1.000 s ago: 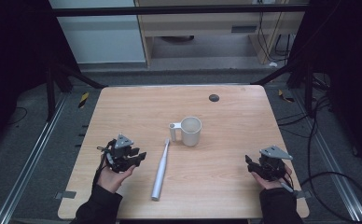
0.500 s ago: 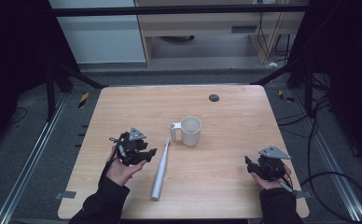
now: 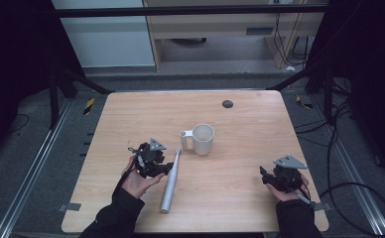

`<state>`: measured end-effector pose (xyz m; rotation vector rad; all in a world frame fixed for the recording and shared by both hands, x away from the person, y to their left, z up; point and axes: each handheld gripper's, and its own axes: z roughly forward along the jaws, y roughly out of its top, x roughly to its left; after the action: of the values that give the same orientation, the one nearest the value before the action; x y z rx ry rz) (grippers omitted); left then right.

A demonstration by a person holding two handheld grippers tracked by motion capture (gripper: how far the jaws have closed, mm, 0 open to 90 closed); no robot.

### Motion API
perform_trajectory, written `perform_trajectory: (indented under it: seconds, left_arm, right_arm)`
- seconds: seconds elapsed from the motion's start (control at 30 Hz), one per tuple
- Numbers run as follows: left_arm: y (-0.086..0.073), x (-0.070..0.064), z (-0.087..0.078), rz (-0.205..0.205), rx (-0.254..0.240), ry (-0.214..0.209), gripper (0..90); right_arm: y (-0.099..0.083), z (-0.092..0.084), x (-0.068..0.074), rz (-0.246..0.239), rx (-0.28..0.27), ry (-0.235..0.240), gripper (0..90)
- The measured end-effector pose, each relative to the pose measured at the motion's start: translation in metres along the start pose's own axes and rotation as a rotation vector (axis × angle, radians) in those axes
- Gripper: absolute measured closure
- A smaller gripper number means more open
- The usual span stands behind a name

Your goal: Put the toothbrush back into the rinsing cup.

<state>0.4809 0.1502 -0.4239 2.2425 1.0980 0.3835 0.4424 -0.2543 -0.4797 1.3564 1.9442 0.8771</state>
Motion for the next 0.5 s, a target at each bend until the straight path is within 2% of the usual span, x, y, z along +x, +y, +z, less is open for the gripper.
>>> perform_trajectory:
  seconds: [0.27, 0.5]
  left_arm:
    - [0.001, -0.006, 0.013, 0.006, 0.038, -0.003, 57.0]
    - [0.002, -0.008, 0.023, -0.01, 0.088, -0.002, 57.1]
  right_arm:
    - [0.0, 0.001, 0.001, -0.009, 0.009, 0.006, 34.5]
    - [0.0, 0.002, 0.002, -0.011, 0.013, 0.011, 34.5]
